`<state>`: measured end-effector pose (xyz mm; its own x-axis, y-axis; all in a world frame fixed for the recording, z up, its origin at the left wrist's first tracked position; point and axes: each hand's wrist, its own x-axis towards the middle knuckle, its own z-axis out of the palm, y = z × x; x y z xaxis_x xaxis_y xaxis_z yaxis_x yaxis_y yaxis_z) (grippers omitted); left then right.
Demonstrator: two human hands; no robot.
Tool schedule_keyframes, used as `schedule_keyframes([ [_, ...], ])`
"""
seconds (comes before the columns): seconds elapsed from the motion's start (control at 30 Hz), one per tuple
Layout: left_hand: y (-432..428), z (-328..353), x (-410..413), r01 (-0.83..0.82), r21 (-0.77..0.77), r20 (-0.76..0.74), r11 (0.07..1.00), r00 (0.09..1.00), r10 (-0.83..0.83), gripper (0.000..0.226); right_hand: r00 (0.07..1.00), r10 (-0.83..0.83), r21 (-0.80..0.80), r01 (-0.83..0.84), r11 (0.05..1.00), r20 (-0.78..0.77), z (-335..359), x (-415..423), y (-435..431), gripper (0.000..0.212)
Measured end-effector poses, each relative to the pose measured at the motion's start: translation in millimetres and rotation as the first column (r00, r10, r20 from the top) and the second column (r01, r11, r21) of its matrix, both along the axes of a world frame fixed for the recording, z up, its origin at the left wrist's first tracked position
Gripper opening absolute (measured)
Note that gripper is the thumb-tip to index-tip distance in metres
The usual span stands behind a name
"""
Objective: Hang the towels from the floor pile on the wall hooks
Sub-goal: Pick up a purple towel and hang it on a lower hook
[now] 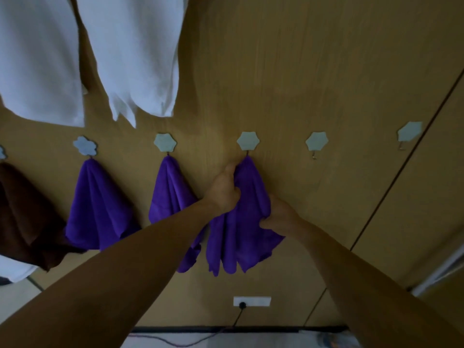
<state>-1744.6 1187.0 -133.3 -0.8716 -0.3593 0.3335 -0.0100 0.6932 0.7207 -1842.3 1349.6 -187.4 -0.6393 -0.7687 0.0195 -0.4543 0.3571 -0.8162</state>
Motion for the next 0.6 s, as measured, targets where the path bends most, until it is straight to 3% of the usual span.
schedule_keyframes([
  [0.07, -1, 2, -2, -0.001, -0.016, 0.007, 1.000, 1.000, 0.002, 0.066, 0.999, -0.028, 0.039, 0.028, 0.999, -0.021, 13, -13, 13, 0.052],
  [0.17, 4, 1, -5, -0.016, -0.012, 0.018, 1.000, 1.000, 0.016, 0.060, 0.954, -0.191, 0.121, 0.223, 0.967, -0.231, 6, -21, 22, 0.040],
  [0.2, 6, 1, -7, -0.030, -0.013, 0.018, 0.999, 0.999, 0.031, 0.058, 0.953, -0.158, 0.199, 0.213, 0.957, -0.261, -3, -18, 20, 0.043],
  [0.3, 6, -3, -9, -0.062, 0.000, 0.024, 0.998, 0.998, 0.062, 0.056, 0.983, -0.133, 0.366, 0.171, 0.915, -0.128, -24, -7, 10, 0.048],
  [0.4, 7, -7, -9, -0.076, 0.003, 0.026, 0.997, 0.997, 0.076, 0.054, 0.908, -0.246, 0.369, 0.369, 0.853, -0.340, -11, -8, 4, 0.067],
  [0.43, 8, -8, -9, -0.087, -0.006, 0.018, 0.996, 0.996, 0.087, 0.054, 0.875, -0.248, 0.318, 0.395, 0.862, -0.415, -5, -8, 2, 0.074],
  [0.5, 10, -12, -9, -0.141, -0.047, -0.030, 0.989, 0.990, 0.140, 0.057, 0.825, -0.303, 0.064, 0.377, 0.924, -0.477, 9, -2, -1, 0.080],
  [0.6, 9, -8, -9, -0.193, -0.137, -0.134, 0.972, 0.975, 0.175, 0.067, 0.862, -0.318, -0.296, 0.208, 0.932, -0.394, 34, 14, -17, 0.069],
])
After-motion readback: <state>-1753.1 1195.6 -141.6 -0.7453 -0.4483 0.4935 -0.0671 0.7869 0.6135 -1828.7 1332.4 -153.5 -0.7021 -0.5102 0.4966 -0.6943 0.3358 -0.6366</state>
